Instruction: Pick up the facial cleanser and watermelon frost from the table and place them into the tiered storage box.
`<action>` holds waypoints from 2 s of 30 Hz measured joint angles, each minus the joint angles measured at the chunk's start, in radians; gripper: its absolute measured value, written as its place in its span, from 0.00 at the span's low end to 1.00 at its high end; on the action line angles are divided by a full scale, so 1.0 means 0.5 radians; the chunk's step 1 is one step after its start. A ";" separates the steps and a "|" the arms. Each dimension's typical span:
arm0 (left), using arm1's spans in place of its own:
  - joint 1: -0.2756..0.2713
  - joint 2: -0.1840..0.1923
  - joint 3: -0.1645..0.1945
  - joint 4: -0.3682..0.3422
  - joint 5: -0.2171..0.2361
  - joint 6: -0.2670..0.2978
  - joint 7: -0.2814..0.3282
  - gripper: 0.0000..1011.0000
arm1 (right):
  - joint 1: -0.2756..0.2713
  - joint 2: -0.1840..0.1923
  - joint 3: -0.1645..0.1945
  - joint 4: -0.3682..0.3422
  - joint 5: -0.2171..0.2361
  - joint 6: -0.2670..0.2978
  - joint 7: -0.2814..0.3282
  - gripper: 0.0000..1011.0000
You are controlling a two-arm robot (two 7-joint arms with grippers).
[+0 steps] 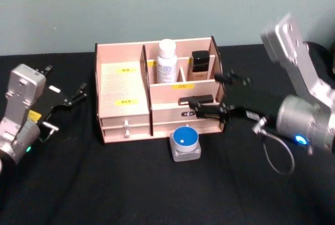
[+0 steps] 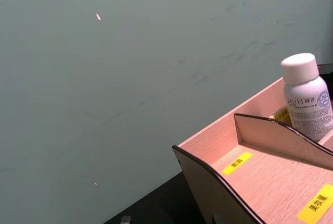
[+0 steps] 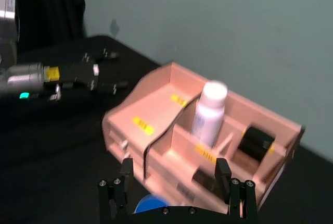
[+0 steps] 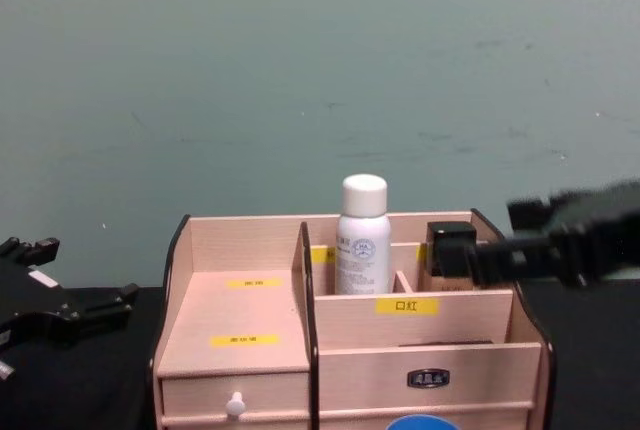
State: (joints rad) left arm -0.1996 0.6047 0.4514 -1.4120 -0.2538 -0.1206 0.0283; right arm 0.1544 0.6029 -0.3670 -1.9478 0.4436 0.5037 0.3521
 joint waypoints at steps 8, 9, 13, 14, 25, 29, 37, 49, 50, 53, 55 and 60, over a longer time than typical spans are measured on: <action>0.000 0.000 0.000 0.000 0.000 0.000 0.000 1.00 | -0.281 0.070 0.045 -0.141 0.034 0.115 -0.128 0.99; 0.000 0.000 0.000 0.000 0.000 0.000 0.000 1.00 | -0.294 0.071 0.044 -0.141 0.034 0.119 -0.134 0.99; 0.000 0.000 0.000 0.000 0.000 0.000 0.000 1.00 | -0.335 0.063 0.011 -0.127 0.011 0.146 -0.152 0.99; 0.000 0.000 0.000 0.000 0.000 0.000 0.000 1.00 | -0.336 0.060 0.003 -0.119 0.004 0.149 -0.153 0.99; 0.000 0.000 0.000 0.000 0.000 0.000 0.000 1.00 | -0.255 -0.038 -0.116 0.047 -0.139 0.166 -0.152 0.99; 0.000 0.000 0.000 0.000 0.000 0.000 0.000 1.00 | -0.215 -0.081 -0.149 0.111 -0.185 0.167 -0.146 0.99; 0.000 0.000 0.000 0.000 0.000 0.000 0.000 1.00 | -0.150 -0.165 -0.188 0.209 -0.247 0.163 -0.112 0.99; 0.000 0.000 0.000 0.000 0.000 0.000 0.000 1.00 | -0.088 -0.250 -0.225 0.324 -0.332 0.146 -0.068 0.99; 0.000 0.000 0.000 0.000 0.000 0.000 0.000 1.00 | -0.085 -0.255 -0.227 0.331 -0.339 0.144 -0.066 0.99; 0.000 0.000 0.000 0.000 0.000 0.000 0.000 1.00 | -0.070 -0.274 -0.236 0.357 -0.364 0.136 -0.055 0.99; 0.000 0.000 0.000 0.000 0.000 0.000 0.000 1.00 | -0.063 -0.281 -0.240 0.368 -0.376 0.132 -0.050 0.99; 0.000 0.000 0.000 0.000 0.000 0.000 0.000 1.00 | -0.036 -0.309 -0.256 0.410 -0.426 0.117 -0.035 0.99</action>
State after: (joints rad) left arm -0.1995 0.6046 0.4514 -1.4120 -0.2539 -0.1206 0.0283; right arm 0.1362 0.4483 -0.4951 -1.7429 0.2307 0.5620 0.3346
